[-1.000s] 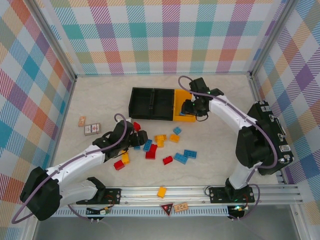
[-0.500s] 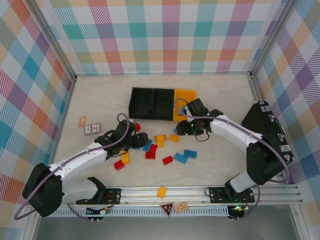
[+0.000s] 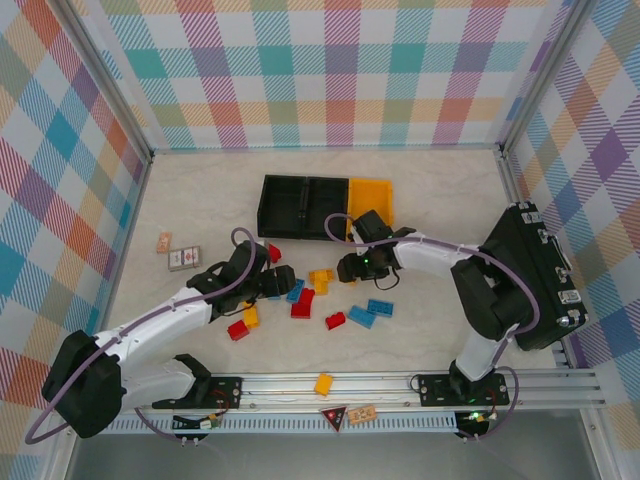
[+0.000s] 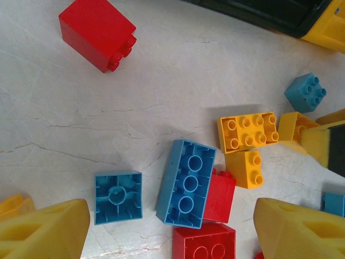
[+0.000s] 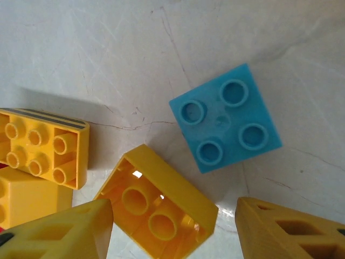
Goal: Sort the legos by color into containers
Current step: Pick up the lego from the center of the table.
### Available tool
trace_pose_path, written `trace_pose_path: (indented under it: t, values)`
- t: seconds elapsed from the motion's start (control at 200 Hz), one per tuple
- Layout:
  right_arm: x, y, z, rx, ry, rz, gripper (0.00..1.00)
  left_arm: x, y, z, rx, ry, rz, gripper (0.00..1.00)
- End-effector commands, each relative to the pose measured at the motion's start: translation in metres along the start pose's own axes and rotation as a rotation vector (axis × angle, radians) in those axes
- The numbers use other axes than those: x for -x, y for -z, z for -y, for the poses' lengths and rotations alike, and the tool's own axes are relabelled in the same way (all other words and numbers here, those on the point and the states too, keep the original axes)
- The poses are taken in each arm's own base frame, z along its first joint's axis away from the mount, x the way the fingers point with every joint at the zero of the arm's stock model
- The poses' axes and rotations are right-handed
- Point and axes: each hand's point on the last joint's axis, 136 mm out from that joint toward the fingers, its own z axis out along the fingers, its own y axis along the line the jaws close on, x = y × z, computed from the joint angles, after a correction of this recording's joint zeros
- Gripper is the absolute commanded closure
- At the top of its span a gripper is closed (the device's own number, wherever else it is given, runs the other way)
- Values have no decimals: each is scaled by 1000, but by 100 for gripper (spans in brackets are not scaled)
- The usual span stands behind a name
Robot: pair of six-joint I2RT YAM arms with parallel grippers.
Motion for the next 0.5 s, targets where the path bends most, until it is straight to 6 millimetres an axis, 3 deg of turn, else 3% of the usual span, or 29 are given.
trace_pose_path:
  t: [0.0,0.495]
  values:
    - [16,2,-15,23,55,44,38,-7,0,-5,12,10,-3,20]
    - [-3,-9,-23,-93,157,-36,42,-11,-7,-9,21,14,-13,20]
